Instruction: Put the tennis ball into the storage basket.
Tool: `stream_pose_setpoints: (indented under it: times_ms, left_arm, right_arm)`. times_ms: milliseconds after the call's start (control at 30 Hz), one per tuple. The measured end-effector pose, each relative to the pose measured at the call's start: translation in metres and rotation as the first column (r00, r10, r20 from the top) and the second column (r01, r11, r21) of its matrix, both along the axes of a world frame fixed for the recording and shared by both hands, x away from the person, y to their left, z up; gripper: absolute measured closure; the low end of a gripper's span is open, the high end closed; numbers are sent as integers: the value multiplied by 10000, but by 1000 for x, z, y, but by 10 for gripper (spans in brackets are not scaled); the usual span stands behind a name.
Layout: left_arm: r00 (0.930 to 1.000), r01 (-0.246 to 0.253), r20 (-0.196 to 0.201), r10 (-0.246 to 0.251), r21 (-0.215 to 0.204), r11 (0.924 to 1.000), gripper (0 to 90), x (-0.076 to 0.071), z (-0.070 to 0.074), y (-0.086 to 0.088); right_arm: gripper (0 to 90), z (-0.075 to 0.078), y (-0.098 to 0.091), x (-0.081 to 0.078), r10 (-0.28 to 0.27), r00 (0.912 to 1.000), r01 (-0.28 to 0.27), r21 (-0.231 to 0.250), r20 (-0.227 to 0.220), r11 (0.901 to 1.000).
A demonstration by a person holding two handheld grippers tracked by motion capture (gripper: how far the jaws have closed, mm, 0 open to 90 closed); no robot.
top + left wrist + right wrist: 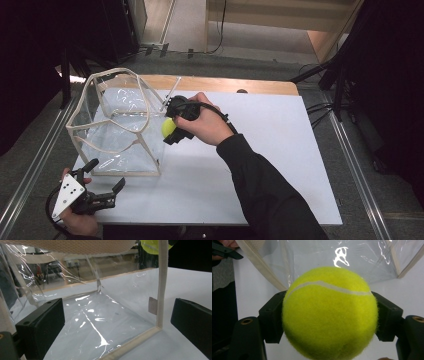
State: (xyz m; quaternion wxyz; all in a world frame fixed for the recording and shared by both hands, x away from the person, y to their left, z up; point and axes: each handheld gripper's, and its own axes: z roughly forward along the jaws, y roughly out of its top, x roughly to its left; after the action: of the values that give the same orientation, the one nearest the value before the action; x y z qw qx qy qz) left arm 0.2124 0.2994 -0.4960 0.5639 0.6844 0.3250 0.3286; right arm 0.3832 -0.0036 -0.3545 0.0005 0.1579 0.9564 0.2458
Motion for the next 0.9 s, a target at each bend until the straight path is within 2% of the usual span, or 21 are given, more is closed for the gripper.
stream_pose_setpoints:
  times_ms: [467, 900]
  left_arm:
    - [10000, 7, 1, -7, -2, 10000, 0, 0, 0, 0]
    - [10000, 34, -9, -34, 12, 10000, 0, 0, 0, 0]
  right_arm:
    - [238, 29, 3, -2, 149, 9998, -153, 298, 127, 9994]
    - [238, 48, 7, -3, 275, 9995, -281, 487, 129, 9984]
